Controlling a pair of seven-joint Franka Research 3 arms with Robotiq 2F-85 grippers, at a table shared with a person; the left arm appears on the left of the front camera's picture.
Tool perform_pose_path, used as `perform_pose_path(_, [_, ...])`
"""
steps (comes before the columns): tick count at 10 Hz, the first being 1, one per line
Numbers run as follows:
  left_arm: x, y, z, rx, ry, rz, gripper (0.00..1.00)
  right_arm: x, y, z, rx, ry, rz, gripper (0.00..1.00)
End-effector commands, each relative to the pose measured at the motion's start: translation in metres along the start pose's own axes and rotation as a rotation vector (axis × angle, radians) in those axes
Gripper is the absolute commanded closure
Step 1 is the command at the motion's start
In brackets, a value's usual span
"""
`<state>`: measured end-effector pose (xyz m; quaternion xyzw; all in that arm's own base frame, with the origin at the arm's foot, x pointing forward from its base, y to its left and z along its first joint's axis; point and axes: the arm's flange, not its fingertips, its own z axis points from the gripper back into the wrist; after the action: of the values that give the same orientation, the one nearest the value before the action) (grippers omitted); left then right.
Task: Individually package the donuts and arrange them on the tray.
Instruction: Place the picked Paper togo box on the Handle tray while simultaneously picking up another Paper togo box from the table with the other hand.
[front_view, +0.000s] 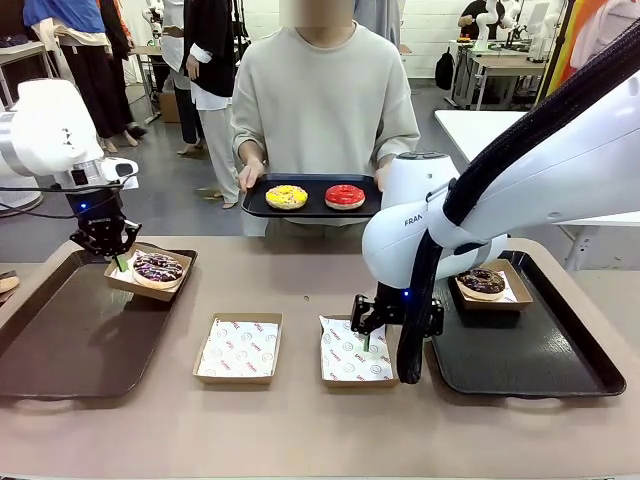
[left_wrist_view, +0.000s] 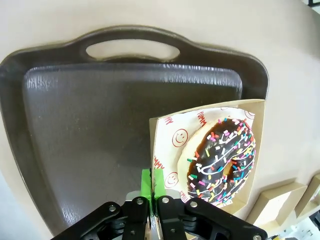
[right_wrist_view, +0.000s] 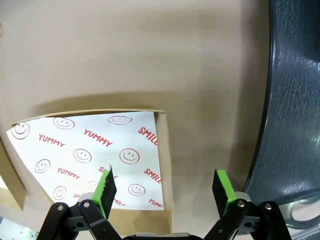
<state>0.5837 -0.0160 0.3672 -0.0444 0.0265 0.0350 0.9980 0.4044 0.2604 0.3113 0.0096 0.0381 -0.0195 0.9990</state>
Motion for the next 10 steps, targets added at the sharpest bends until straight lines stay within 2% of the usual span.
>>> perform_pose_path(1, [0.013,-0.008,0.003,0.039,-0.001,0.044,0.98,-0.004,-0.003,-0.003,0.005,-0.026,-0.025,0.0])
perform_pose_path(6, [0.021,-0.007,-0.006,0.112,-0.02,0.022,0.98,-0.002,-0.004,-0.002,0.016,-0.027,-0.029,0.0])
perform_pose_path(10, [0.023,-0.007,-0.008,0.117,-0.021,0.016,0.98,0.0,-0.003,-0.002,0.018,-0.025,-0.031,0.0])
